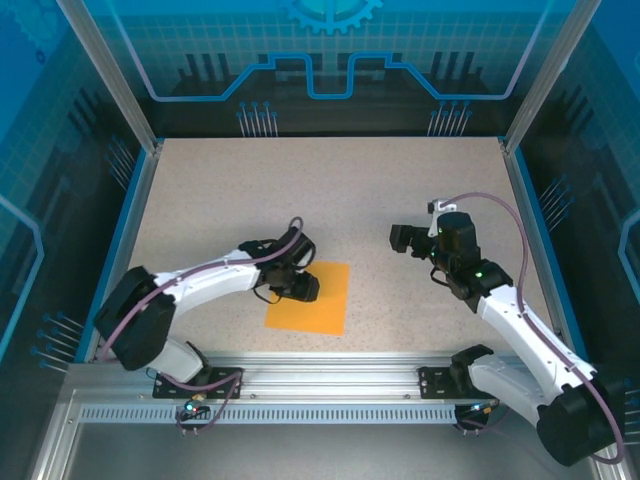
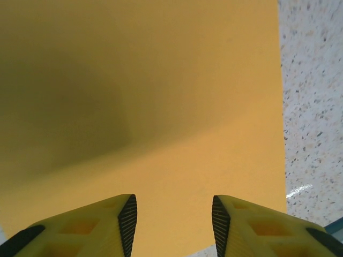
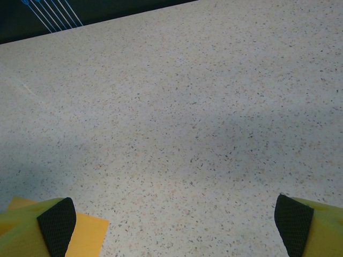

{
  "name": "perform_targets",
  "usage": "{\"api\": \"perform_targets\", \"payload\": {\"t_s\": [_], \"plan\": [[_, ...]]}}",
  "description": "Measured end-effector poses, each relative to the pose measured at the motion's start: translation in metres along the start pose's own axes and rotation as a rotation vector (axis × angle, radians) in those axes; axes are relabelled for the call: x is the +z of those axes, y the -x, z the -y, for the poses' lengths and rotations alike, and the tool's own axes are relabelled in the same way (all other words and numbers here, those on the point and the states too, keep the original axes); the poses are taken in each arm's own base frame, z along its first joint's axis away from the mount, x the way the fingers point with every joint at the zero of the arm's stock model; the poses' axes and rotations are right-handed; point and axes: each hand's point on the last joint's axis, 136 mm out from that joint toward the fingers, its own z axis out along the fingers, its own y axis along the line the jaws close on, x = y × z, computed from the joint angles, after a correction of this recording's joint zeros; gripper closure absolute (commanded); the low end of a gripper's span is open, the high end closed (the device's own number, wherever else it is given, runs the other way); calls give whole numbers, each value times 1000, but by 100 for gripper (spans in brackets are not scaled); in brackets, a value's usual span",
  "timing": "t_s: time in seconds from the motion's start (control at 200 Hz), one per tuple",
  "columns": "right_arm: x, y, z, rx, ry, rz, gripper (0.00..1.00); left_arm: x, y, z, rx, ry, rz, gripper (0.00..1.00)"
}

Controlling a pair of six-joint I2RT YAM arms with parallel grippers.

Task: Fold a paper plane with a square sheet of paper (fold left side to right side)
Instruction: Move the square sheet of paper to the center of the table.

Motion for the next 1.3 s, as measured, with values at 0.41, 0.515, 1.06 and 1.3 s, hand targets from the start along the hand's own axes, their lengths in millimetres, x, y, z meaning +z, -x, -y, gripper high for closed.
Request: {"api": "perform_targets", "payload": {"t_s": [0.41, 0.515, 1.06, 1.3], "plan": [[-15, 5, 5, 3, -24, 35, 0, 37, 11, 7, 42, 120, -62, 64], [-17, 5, 7, 3, -33, 38, 0, 44, 10, 4, 41, 143, -83, 65], [-25, 10, 10, 6, -50, 67, 0, 65, 69, 17, 34, 239, -53, 68], [-29, 7, 12, 9, -54, 58, 0, 75, 121, 22, 23, 216, 5, 68]]}}
